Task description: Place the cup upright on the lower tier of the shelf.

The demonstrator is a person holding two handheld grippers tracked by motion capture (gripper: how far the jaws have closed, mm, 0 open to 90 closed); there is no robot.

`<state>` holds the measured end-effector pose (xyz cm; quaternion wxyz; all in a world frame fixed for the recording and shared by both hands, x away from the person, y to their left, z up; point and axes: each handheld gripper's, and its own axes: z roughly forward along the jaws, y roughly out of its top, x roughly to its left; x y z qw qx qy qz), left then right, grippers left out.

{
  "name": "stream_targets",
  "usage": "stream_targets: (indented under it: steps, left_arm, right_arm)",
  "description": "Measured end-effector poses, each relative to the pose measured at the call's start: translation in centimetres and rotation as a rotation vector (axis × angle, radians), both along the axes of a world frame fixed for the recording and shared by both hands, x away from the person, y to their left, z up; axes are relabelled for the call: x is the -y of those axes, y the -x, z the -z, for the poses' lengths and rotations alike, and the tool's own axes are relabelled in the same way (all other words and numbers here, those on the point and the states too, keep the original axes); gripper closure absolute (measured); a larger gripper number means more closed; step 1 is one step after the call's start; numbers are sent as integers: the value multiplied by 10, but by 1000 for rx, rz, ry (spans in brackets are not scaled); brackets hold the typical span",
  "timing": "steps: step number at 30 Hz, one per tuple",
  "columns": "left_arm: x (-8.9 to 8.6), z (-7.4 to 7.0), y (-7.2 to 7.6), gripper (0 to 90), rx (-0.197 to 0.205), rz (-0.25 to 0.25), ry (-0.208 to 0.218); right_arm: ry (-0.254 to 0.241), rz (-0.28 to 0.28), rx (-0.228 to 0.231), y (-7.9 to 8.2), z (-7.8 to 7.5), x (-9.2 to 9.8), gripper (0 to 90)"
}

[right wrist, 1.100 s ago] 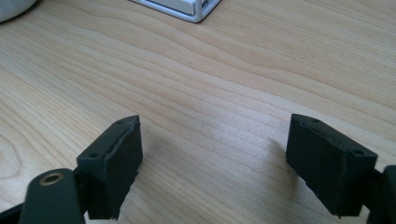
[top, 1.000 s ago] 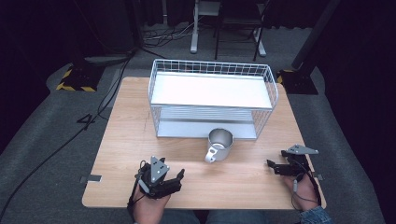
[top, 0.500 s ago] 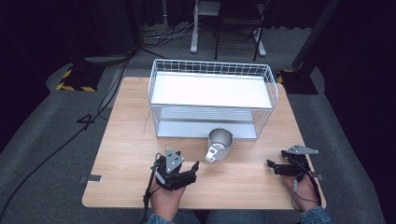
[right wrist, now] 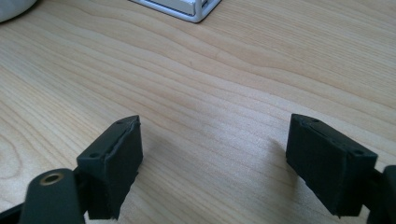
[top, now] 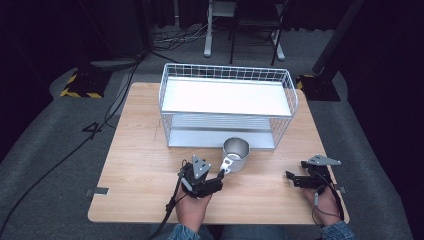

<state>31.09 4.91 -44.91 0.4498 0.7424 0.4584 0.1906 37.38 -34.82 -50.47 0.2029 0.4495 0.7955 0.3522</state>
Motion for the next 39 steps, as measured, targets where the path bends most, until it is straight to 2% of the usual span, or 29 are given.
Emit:
stream_targets:
  steps: [3,10,24,29,37,39]
  left_arm:
    - [8,5,-3,315,2,-6,-16]
    - [17,13,-12,371,-19,-7,-14]
    - [26,14,-20,608,-60,77,12]
    - [28,11,-21,687,-66,76,-21]
    - [32,8,-22,701,-76,96,-51]
    - [33,7,-22,708,-65,104,-77]
  right_arm:
    - [0,0,0,0,0,0,189]
    - [0,0,0,0,0,0,189]
    - [0,0,0,0,0,0,189]
    - [0,0,0,0,0,0,189]
    - [0,0,0,0,0,0,189]
    - [0,0,0,0,0,0,189]
